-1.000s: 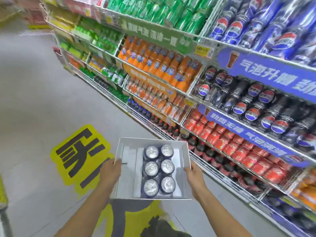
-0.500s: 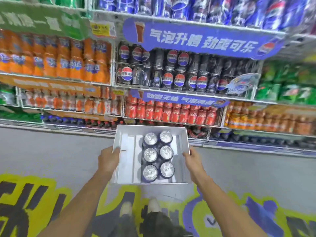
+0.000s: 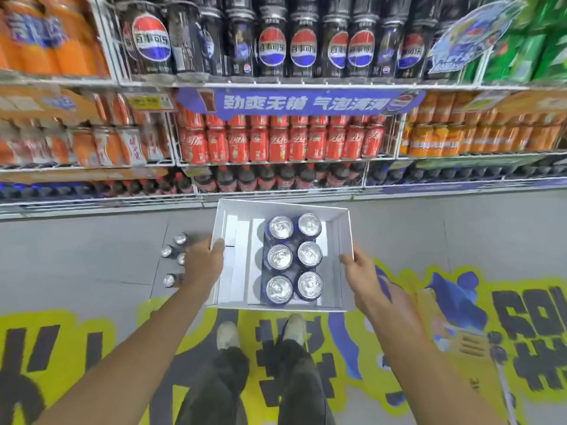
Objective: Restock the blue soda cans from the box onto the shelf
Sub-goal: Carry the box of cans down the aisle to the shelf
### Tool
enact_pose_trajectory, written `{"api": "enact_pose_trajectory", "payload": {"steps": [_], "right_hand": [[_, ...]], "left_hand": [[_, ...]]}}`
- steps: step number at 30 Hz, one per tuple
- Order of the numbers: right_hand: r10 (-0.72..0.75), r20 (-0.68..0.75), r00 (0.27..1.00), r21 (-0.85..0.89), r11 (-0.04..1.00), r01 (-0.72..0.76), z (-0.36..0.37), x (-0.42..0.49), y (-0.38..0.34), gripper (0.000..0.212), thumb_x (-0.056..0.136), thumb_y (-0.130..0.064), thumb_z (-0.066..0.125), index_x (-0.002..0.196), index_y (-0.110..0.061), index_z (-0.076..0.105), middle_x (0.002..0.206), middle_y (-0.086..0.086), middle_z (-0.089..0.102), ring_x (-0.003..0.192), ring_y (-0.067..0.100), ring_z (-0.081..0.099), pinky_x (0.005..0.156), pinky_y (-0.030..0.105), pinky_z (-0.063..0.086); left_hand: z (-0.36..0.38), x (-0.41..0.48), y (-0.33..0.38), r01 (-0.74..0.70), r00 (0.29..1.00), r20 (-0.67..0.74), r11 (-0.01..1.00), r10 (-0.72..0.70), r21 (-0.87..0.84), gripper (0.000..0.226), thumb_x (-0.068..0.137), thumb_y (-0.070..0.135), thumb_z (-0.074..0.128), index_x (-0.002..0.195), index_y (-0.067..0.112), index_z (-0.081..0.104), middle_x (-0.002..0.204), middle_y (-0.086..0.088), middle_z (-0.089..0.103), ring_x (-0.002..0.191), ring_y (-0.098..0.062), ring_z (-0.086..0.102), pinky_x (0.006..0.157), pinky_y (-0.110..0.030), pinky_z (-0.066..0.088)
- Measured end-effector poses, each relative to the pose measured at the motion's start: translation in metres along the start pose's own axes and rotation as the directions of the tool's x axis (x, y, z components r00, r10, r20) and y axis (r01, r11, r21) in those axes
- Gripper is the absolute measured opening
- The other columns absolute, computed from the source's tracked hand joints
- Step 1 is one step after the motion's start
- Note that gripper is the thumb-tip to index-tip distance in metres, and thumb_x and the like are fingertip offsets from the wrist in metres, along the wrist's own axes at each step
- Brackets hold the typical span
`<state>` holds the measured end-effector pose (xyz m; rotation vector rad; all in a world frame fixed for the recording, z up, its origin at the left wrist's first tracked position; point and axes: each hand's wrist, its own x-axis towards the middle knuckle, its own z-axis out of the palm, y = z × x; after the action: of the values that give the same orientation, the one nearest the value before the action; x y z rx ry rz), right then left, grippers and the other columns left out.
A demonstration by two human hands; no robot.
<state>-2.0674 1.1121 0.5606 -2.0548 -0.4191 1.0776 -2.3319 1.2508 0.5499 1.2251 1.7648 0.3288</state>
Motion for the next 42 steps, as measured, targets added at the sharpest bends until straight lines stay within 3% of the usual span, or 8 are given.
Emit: {"api": "enact_pose_trajectory", "payload": {"steps": [6,12,15,18,21,27,32,42], "right_hand": [[-0.002,0.043,0.999,-0.018,1.0,0.002,0.043,0.114,0.09,0.038,0.097,0.002,0.047,0.096,-0.027,0.071,0.076,-0.017,0.073,0.07,-0.002,0.065,0.059,0.01,0.05],[-0.063,0.048,0.997,-0.028,0.998,0.064,0.11,0.26,0.217,0.042,0.096,0.006,0.048,0.096,-0.03,0.07,0.081,-0.014,0.07,0.066,-0.008,0.062,0.059,0.008,0.049],[-0.091,0.056,0.994,-0.015,0.996,0.092,0.146,0.335,0.29,0.039,0.095,0.004,0.048,0.11,-0.021,0.074,0.091,-0.004,0.074,0.08,0.007,0.064,0.073,0.028,0.055],[-0.108,0.043,0.993,-0.012,0.994,0.109,0.176,0.398,0.352,0.035,0.094,0.003,0.05,0.11,-0.015,0.074,0.09,-0.001,0.073,0.081,0.011,0.062,0.072,0.029,0.053],[-0.117,0.041,0.992,0.0,0.993,0.117,0.197,0.442,0.395,0.037,0.091,0.005,0.049,0.11,-0.015,0.075,0.088,-0.007,0.074,0.078,0.005,0.064,0.072,0.029,0.054],[-0.064,0.069,0.996,0.002,0.998,0.064,0.214,0.479,0.427,0.043,0.095,-0.001,0.047,0.11,-0.029,0.076,0.1,-0.003,0.078,0.086,0.017,0.069,0.081,0.037,0.059],[-0.07,0.066,0.995,0.007,0.998,0.07,0.221,0.49,0.417,0.048,0.094,0.002,0.043,0.097,-0.034,0.074,0.088,-0.01,0.075,0.077,0.012,0.067,0.067,0.025,0.058],[-0.125,0.05,0.991,-0.026,0.992,0.127,0.225,0.519,0.42,0.046,0.093,-0.004,0.043,0.111,-0.033,0.073,0.101,-0.005,0.077,0.092,0.024,0.07,0.082,0.039,0.059]], "left_hand": [[0.096,0.085,-0.079,0.047,0.999,-0.021,0.998,-0.048,-0.048,0.023,0.099,0.02,0.052,0.083,0.007,0.063,0.081,-0.012,0.062,0.082,-0.026,0.055,0.074,-0.033,0.039],[0.215,0.212,-0.188,0.065,0.996,-0.065,0.998,-0.065,-0.005,0.039,0.095,0.034,0.05,0.065,0.01,0.052,0.077,-0.017,0.052,0.077,-0.023,0.048,0.072,-0.033,0.034],[0.27,0.275,-0.241,0.053,0.995,-0.081,0.999,-0.051,0.013,0.04,0.095,0.038,0.049,0.08,0.005,0.066,0.081,-0.021,0.061,0.081,-0.028,0.057,0.076,-0.035,0.041],[0.316,0.329,-0.289,0.06,0.993,-0.101,0.998,-0.06,-0.001,0.04,0.099,0.031,0.052,0.099,-0.003,0.072,0.09,-0.019,0.066,0.09,-0.032,0.061,0.091,-0.041,0.049],[0.353,0.367,-0.323,0.072,0.992,-0.103,0.996,-0.077,-0.052,0.03,0.097,0.028,0.052,0.077,0.01,0.067,0.075,-0.009,0.063,0.077,-0.029,0.059,0.071,-0.038,0.044],[0.388,0.403,-0.353,0.109,0.985,-0.122,0.986,-0.125,-0.129,0.037,0.097,0.023,0.052,0.065,0.017,0.033,0.066,-0.005,0.031,0.063,-0.021,0.03,0.055,-0.033,0.023],[0.393,0.414,-0.35,0.086,0.987,-0.122,0.986,-0.104,-0.146,0.042,0.097,0.023,0.052,0.063,0.019,0.027,0.063,-0.001,0.027,0.057,-0.019,0.024,0.054,-0.03,0.02],[0.397,0.44,-0.346,-0.019,0.986,-0.166,0.997,0.006,-0.076,0.039,0.098,0.022,0.048,0.062,0.012,0.036,0.064,-0.007,0.036,0.062,-0.025,0.033,0.057,-0.033,0.027]]}}
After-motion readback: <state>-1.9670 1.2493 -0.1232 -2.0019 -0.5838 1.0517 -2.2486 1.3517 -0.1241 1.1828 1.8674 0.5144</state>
